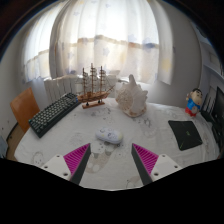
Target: Arrange mouse
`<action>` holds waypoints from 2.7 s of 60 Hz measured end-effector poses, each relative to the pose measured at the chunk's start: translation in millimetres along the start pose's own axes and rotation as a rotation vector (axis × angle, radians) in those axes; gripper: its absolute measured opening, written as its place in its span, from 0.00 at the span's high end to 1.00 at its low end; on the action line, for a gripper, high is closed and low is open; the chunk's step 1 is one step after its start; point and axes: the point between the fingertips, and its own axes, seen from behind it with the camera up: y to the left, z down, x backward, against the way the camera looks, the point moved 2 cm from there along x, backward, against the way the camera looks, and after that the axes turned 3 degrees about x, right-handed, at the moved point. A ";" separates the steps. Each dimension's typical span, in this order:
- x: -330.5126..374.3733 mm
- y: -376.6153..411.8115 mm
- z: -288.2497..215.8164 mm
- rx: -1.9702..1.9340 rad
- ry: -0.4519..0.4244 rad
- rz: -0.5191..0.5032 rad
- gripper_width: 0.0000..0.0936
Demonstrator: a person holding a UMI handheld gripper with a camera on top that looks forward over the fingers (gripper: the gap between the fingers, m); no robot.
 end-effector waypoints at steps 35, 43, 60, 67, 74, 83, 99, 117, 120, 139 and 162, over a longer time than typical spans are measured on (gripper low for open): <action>-128.4 -13.7 -2.9 -0.016 0.012 0.000 0.08; -143.8 -19.3 -12.5 -0.025 0.013 0.017 0.09; -164.3 -29.9 -21.9 -0.042 0.021 0.037 0.09; -168.2 -30.1 -23.3 -0.049 0.022 0.030 0.22; -169.2 -31.9 -21.6 -0.037 0.021 0.039 0.51; -165.6 -32.8 -27.9 -0.009 0.027 0.029 0.56; -83.9 -113.3 -139.8 -0.044 -0.096 0.009 0.56; -78.0 -347.8 -122.5 -0.090 -0.074 0.229 0.56; -91.5 -377.9 -94.0 -0.098 -0.038 0.245 0.56; -145.0 -440.1 41.3 -0.161 0.121 0.183 0.53; -39.1 -411.6 -3.6 -0.146 0.173 0.179 0.09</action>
